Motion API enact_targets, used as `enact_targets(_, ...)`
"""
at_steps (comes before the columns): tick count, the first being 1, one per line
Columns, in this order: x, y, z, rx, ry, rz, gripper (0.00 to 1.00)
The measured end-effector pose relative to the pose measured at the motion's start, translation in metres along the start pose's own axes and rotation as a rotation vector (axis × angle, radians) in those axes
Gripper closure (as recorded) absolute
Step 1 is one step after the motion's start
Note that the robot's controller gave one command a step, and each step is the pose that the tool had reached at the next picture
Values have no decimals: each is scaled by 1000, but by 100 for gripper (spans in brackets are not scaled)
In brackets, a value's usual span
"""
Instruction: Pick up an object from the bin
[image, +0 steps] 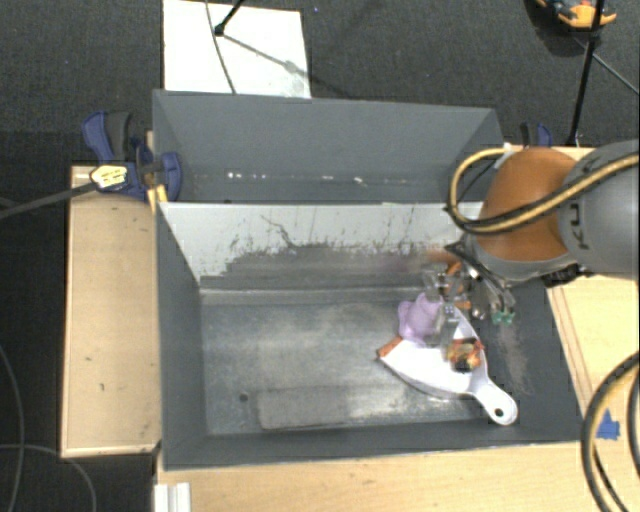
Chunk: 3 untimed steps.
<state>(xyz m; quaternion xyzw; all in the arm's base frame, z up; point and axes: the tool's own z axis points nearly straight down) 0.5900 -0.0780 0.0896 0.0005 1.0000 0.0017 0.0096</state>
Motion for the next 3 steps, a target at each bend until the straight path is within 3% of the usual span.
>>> enact_targets(1, 0, 0, 0, 0, 0, -1, 100)
enact_targets(2, 14, -9, -51, 3, 20, -34, 100)
enact_targets(3, 19, -8, -111, 1, 20, -142, 100)
